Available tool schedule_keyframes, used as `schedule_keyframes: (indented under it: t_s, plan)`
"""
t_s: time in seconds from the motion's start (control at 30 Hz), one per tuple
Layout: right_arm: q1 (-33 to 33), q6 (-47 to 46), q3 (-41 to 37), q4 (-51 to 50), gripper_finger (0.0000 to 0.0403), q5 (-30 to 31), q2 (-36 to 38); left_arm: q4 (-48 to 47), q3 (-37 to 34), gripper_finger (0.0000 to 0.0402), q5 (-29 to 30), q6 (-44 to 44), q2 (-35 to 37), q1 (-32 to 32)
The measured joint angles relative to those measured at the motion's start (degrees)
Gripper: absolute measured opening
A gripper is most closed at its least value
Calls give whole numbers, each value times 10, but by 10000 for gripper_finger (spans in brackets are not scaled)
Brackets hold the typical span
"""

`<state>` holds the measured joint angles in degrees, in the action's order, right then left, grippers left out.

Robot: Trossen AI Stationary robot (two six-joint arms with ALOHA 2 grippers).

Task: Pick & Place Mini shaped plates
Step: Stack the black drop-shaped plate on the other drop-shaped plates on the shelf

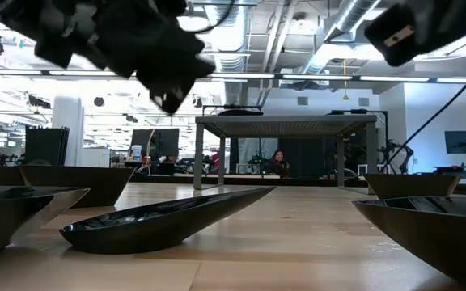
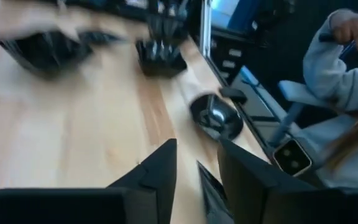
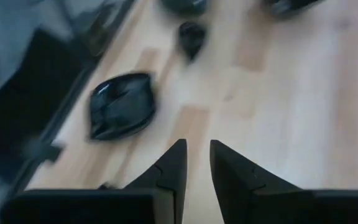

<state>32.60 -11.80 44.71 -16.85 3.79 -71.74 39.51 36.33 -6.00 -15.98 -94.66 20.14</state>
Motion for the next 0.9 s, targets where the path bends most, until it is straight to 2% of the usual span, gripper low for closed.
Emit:
schedule_keyframes:
  t_s: [0.1, 0.23, 0.33, 0.47, 0.67, 0.9]
  plan:
    - [-7, -3, 0, -8, 66, -52, -5, 1, 37, 124, -25, -38, -63, 8]
    - [-7, 13, 0, -25, 66, -55, -6, 0, 97, 123, -116, -40, -138, 8]
    - [-7, 13, 0, -28, 66, -55, -6, -10, 124, 121, -148, -44, -176, 8]
    - [-7, 18, 0, -40, 65, -59, -6, -23, 124, 120, -151, -54, -193, 9]
    - [-9, 19, 0, -46, 65, -59, -6, -77, 124, 120, -108, -41, -194, 10]
    - [-16, 20, 0, -55, 65, -59, -6, -80, 124, 120, -105, -48, -198, 29]
